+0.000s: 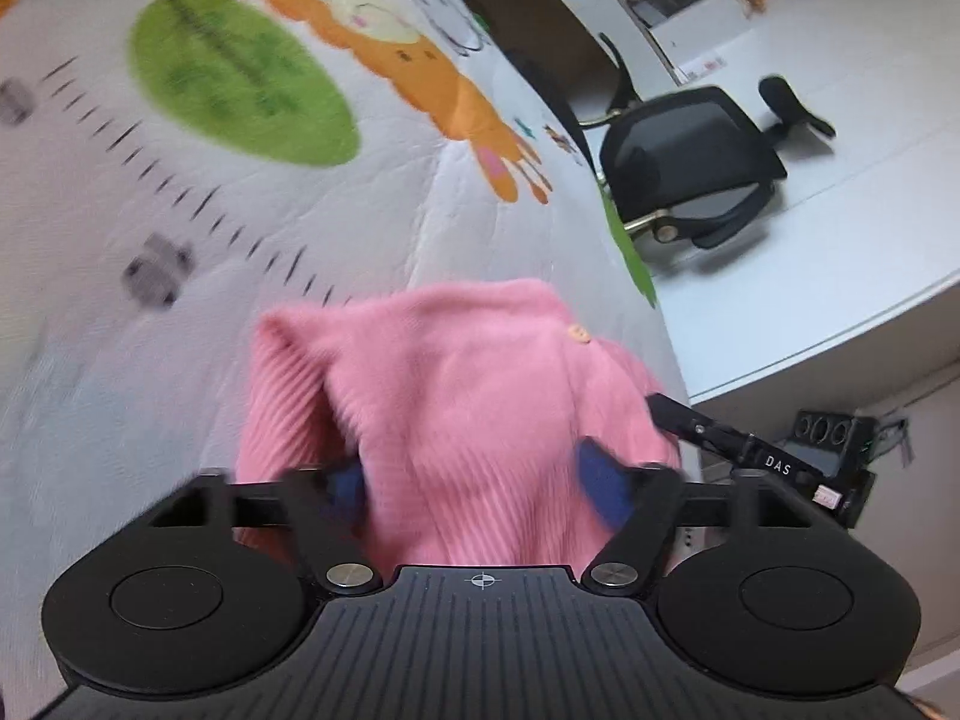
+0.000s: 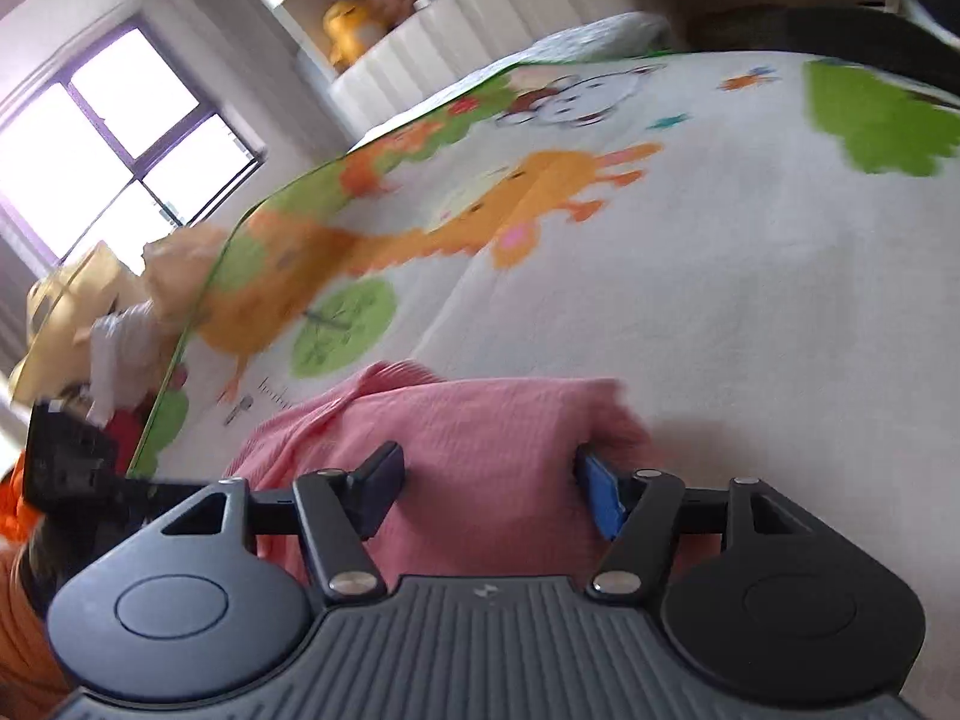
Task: Fold clothes
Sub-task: 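Fold the hem up over the bib with both grippers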
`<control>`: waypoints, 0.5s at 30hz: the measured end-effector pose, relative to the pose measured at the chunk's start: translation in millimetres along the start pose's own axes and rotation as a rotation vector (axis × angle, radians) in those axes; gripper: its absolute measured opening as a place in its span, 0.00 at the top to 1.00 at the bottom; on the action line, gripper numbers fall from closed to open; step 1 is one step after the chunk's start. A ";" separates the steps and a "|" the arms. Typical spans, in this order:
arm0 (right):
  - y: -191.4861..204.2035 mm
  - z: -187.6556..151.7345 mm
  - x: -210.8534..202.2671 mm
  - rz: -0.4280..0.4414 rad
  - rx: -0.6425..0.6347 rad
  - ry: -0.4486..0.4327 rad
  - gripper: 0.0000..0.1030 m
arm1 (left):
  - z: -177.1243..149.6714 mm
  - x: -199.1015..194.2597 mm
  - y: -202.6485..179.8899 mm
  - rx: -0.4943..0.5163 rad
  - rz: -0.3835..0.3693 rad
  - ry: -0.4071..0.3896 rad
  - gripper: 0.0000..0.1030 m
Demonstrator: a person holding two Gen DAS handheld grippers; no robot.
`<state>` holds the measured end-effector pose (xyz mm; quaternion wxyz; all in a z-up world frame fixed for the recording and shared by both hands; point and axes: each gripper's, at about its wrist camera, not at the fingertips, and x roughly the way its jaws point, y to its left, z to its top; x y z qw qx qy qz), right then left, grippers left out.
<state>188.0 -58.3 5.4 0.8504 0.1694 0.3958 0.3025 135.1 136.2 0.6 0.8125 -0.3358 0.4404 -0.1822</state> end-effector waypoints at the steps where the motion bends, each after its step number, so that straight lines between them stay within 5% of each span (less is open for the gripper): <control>1: 3.9 2.7 5.4 -0.011 -0.028 -0.007 0.58 | 5.4 3.5 -3.7 0.035 0.019 -0.005 0.49; 5: 11.1 31.5 13.3 -0.039 -0.071 -0.076 0.79 | 43.2 8.5 -19.1 0.124 0.036 -0.076 0.65; 9: 17.3 54.2 -1.6 -0.042 -0.094 -0.171 0.82 | 61.6 -13.2 -35.4 0.166 -0.037 -0.176 0.68; 15: 12.1 22.9 -23.2 -0.052 -0.104 -0.113 0.82 | 31.6 -19.3 -30.8 0.198 -0.058 -0.113 0.69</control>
